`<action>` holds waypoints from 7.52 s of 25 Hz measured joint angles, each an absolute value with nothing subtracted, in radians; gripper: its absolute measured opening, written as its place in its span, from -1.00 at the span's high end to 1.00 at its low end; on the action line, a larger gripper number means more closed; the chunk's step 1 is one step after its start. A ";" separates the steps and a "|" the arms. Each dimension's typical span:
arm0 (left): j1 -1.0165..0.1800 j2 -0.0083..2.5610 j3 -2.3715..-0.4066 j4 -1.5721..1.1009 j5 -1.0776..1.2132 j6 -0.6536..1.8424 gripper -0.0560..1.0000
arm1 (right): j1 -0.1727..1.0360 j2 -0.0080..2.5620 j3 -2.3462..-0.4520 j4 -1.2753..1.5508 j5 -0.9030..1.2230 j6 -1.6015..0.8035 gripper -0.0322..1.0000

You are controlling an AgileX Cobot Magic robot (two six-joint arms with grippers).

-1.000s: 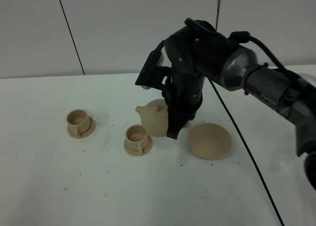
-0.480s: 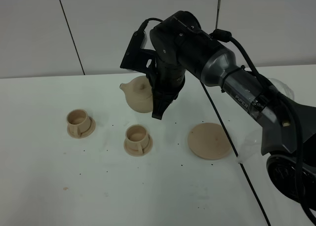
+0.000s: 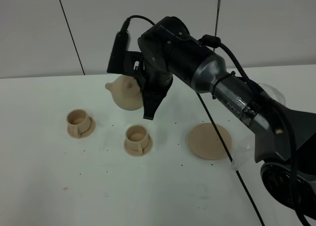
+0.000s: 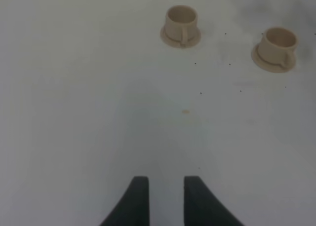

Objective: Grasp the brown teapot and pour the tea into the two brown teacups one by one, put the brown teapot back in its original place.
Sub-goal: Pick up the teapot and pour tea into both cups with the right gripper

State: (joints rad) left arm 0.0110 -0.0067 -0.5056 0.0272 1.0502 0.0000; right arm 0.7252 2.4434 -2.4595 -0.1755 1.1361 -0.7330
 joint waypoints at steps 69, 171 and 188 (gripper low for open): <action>0.011 -0.007 -0.506 0.027 1.050 0.000 0.43 | 0.824 2.609 -2.466 -0.441 0.639 -0.745 0.76; 0.011 -0.007 -0.506 0.027 1.050 0.000 0.43 | 0.854 2.742 -2.447 -1.260 0.358 -0.712 0.76; 0.011 -0.007 -0.506 0.027 1.050 0.000 0.43 | 0.854 2.739 -2.447 -1.309 0.353 -0.699 0.76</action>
State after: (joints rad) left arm 0.0110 -0.0067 -0.5056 0.0272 1.0502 0.0000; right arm 0.8540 2.7389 -2.4469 -1.3089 0.3535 -0.6989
